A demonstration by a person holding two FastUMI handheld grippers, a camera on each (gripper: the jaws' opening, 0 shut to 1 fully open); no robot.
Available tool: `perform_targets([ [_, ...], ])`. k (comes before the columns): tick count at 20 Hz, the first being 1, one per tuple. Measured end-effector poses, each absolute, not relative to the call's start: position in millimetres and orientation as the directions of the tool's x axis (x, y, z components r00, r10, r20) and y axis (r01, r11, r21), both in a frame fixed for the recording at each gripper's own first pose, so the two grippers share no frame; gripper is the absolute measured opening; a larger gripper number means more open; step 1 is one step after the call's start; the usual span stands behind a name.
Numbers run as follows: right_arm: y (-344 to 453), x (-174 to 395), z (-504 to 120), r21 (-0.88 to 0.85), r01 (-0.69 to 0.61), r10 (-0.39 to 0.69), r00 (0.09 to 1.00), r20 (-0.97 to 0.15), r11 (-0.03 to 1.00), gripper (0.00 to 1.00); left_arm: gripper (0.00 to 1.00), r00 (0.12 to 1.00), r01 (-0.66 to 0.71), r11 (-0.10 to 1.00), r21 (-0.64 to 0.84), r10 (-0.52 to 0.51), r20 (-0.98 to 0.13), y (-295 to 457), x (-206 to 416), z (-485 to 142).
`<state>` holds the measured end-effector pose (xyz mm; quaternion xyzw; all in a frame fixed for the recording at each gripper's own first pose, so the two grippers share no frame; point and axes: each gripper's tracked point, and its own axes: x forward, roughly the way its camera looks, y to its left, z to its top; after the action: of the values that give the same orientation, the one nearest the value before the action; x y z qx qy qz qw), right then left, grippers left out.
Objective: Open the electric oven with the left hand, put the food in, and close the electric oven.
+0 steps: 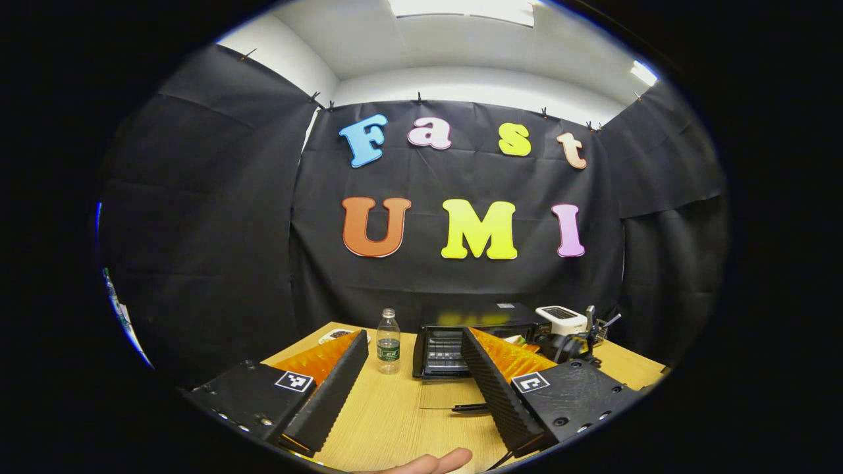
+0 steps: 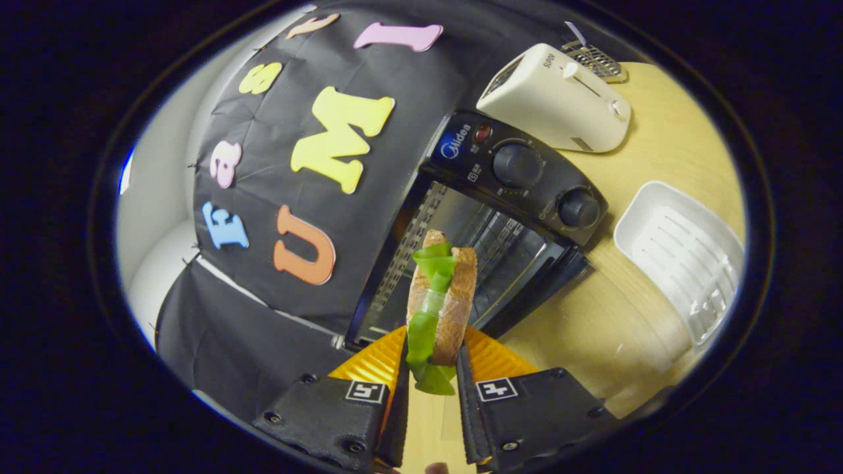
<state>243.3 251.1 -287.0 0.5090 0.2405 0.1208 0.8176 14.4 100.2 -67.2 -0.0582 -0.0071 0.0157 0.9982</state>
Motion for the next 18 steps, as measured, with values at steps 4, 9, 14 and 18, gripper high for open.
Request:
perform_targets([
  [4, 279.5, 290.0, -292.6, 0.883, 0.04, 0.331, 0.918, -0.217, 0.469, 0.37, 0.94, 0.999, -0.031, 0.988, -0.153, 0.033, 0.013, 106.6, 15.0, -67.9],
  [9, 300.7, 336.8, -309.3, 0.872, 0.084, 0.255, 0.939, -0.232, 0.483, 0.37, 0.94, 0.995, -0.091, 0.984, -0.152, 0.083, -0.057, 123.9, 18.8, -88.5],
  [14, 298.4, 349.7, -328.1, 0.823, 0.131, 0.195, 0.94, -0.281, 0.553, 0.41, 0.93, 0.994, -0.095, 0.987, -0.131, 0.087, -0.068, 124.6, 20.0, -95.4],
  [18, 305.0, 346.7, -330.3, 0.794, 0.135, 0.208, 0.927, -0.313, 0.593, 0.53, 0.93, 0.995, -0.078, 0.987, -0.139, 0.069, -0.073, 120.2, 21.9, -96.5],
])
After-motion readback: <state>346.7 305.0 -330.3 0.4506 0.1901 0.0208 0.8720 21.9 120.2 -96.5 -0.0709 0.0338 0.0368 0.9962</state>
